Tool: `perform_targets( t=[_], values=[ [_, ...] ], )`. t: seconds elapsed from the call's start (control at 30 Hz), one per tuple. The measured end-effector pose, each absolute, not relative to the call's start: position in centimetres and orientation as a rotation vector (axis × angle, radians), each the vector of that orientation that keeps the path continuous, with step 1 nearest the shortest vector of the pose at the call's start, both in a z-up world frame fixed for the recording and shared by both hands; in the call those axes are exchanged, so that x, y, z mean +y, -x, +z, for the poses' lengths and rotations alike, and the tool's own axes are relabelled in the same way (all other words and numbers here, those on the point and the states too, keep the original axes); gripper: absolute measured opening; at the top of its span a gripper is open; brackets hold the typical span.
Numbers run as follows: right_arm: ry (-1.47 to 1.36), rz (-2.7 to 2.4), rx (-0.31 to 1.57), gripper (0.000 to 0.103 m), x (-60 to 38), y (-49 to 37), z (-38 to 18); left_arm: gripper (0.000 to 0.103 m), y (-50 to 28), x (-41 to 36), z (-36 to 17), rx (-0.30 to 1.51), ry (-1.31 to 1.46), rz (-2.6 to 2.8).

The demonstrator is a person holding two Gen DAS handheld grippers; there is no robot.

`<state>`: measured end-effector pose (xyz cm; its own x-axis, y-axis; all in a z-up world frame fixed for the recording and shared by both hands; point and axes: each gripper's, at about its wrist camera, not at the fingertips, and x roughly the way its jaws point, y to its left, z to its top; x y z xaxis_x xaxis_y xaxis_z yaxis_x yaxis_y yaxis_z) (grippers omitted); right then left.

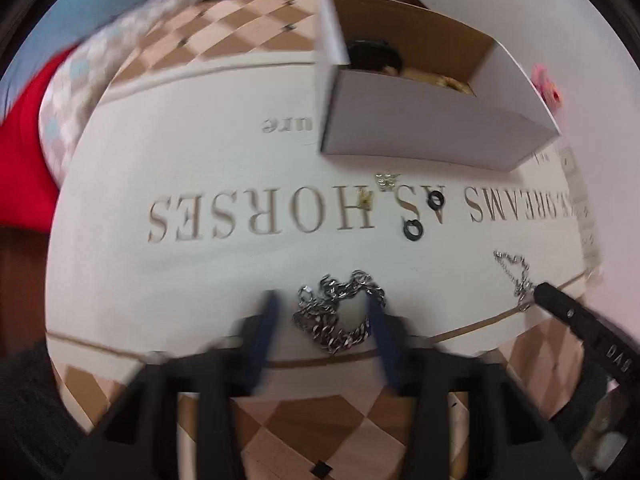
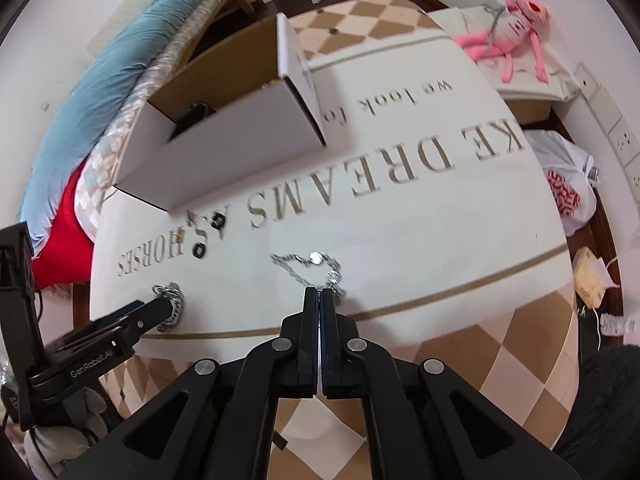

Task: Organize jewelry
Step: 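Grasp the silver chain bracelet with the left tool while the right tool holds the necklace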

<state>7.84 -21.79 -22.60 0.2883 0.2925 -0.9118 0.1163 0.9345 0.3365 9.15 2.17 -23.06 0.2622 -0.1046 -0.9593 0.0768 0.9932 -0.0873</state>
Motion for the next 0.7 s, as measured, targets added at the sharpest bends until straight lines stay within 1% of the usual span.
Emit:
perform_targets(
  t=[0.07,0.27,0.57,0.7],
  values=[
    [-0.369,0.117,1.286,0.0,-21.9,-7.7,-22.8,0.011,-9.0,1.6,-23.0,1.295,-0.014,-0.135],
    [-0.386,0.127,1.26,0.0,-22.1,-7.9,-21.5,0.01,-8.0,1.9,-20.8,1.267,0.076,-0.188],
    [-0.414,0.24,1.162,0.0,-21.7,-8.8,-15.1,0.01,-7.5,2.2,-12.5,1.155,0.173,-0.312],
    [-0.432,0.289,1.097,0.0,-21.6,-9.8,-11.4,0.01,-9.3,2.7,-9.1,1.098,0.234,-0.363]
  ],
)
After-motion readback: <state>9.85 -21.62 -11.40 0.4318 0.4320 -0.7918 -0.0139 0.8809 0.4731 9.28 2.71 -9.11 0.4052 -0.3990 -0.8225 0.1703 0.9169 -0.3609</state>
